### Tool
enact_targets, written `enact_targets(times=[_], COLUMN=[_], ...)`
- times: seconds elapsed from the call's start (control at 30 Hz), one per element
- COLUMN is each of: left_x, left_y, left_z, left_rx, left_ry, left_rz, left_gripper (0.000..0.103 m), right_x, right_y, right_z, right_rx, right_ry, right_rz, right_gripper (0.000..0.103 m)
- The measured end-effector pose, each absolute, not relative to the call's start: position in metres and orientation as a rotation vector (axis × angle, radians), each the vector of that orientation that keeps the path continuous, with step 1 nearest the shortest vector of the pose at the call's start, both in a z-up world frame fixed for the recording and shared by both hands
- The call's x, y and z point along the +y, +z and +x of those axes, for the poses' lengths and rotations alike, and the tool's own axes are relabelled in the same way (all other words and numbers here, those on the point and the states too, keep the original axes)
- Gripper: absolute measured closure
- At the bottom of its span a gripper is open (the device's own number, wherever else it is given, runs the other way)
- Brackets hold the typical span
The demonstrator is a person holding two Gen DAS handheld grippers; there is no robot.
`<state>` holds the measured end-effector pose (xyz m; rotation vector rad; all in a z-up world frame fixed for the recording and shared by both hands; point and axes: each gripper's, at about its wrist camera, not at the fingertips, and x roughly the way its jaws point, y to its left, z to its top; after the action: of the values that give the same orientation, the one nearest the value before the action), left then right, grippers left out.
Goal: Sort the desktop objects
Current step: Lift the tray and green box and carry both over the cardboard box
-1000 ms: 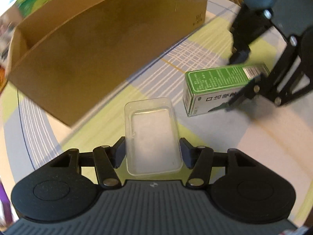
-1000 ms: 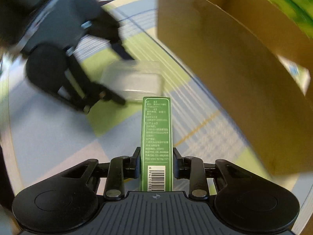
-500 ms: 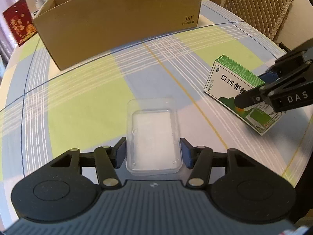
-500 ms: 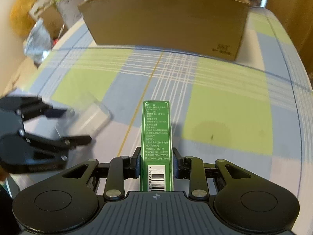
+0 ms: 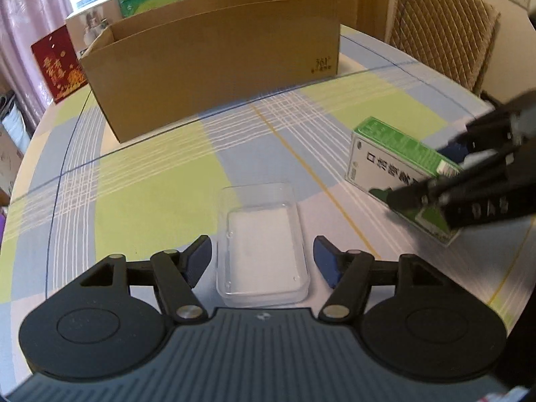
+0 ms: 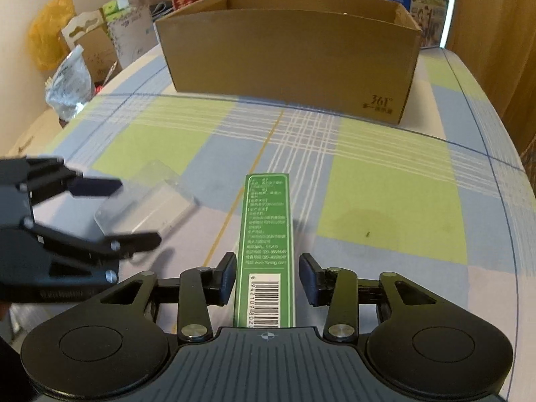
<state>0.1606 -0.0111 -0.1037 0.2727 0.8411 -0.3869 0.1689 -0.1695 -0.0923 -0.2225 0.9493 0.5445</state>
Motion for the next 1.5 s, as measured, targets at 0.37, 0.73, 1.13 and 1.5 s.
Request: enact_targets(times=[0.37, 0.73, 1.13, 1.5], left_x=[-0.008, -0.014, -0.011, -0.011], left_y=[-0.11, -0.115, -0.106, -0.086], left_z=[0.17, 0.172, 0.168, 0.161], left_rx=[0.853, 0.869, 0.851, 0.844], left_ry=[-0.354, -0.361, -0.334, -0.301], left_rz=[0.203, 0.214, 0.18, 0.121], left_gripper=[0.041, 0.048, 0.052, 0.052], right_x=[-0.173, -0.17, -0.173, -0.179], right_y=[-0.096, -0.099, -0.091, -0.075], right_z=[0.166, 0.164, 0.162, 0.154], right_rx=[0.922, 0.929, 0.883, 0.853], right_ry=[0.522, 0.52, 0.501, 0.489], right_rz=[-0.219, -0.227, -0.197, -0.155], right_gripper=[0.064, 0.075, 0.075, 0.075])
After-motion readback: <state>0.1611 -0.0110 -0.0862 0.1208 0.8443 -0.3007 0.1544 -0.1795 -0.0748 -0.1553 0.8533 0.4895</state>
